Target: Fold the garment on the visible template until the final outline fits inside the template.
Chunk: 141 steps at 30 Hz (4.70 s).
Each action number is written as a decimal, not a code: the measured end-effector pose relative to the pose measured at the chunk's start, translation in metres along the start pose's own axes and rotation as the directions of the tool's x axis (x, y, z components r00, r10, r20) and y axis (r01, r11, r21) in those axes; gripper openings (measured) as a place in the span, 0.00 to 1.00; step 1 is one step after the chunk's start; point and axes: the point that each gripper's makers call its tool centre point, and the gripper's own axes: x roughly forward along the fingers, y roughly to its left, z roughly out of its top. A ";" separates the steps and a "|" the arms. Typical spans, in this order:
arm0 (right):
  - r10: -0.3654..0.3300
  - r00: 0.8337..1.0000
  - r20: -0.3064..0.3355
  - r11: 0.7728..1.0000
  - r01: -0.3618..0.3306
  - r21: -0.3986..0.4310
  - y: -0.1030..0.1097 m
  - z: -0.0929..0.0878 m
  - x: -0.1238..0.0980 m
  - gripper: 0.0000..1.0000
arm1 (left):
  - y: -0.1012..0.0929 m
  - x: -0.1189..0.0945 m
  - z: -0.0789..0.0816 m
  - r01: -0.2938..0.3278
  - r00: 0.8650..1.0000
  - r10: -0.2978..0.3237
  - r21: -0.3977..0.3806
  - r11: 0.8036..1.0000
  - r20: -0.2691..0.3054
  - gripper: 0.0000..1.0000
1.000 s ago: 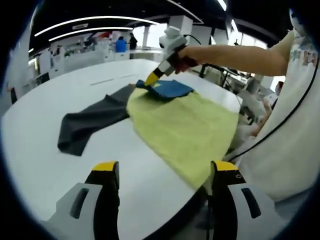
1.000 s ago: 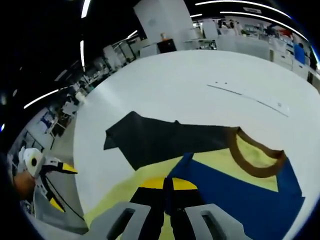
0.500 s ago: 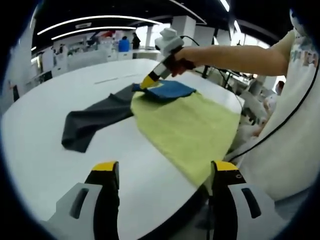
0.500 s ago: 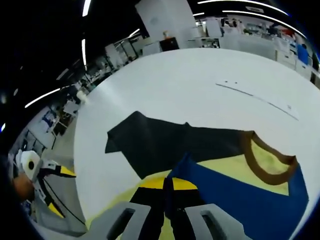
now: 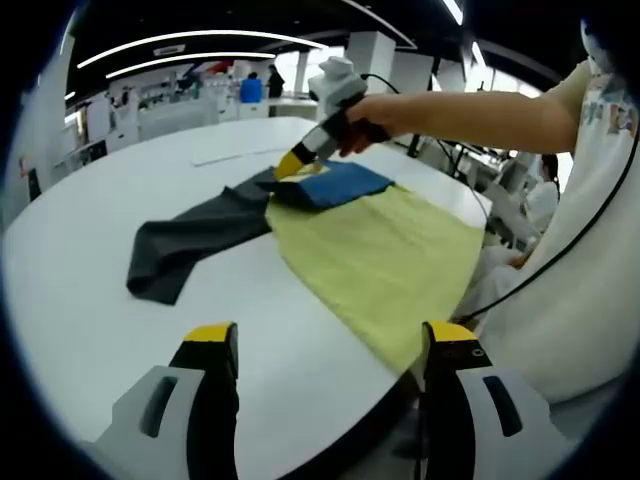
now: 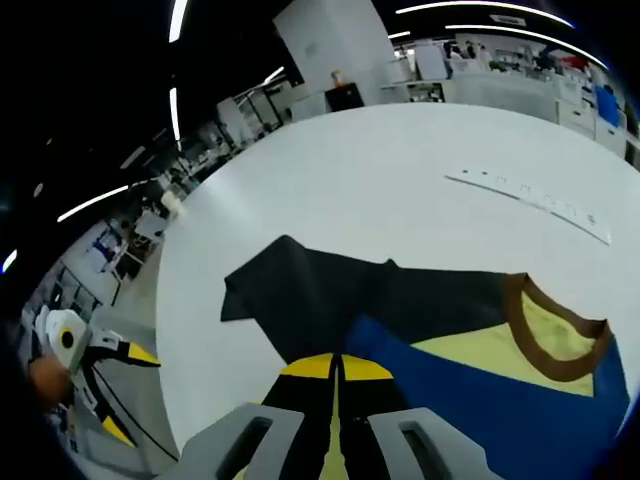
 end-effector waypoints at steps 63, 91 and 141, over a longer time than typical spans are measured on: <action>-0.114 0.970 0.214 0.985 0.139 -0.106 -0.035 -0.051 -0.129 0.77 | 0.006 0.021 0.022 -0.019 1.000 0.019 -0.019 1.000 0.018 0.86; -0.085 0.965 0.249 0.980 0.126 -0.155 -0.024 -0.072 -0.174 0.77 | 0.048 0.024 0.016 -0.173 0.985 0.172 -0.053 0.984 -0.027 0.83; -0.180 0.963 0.198 0.972 0.205 -0.114 -0.040 -0.168 -0.235 0.76 | 0.110 0.017 0.003 -0.347 0.938 0.340 -0.116 0.931 -0.070 0.78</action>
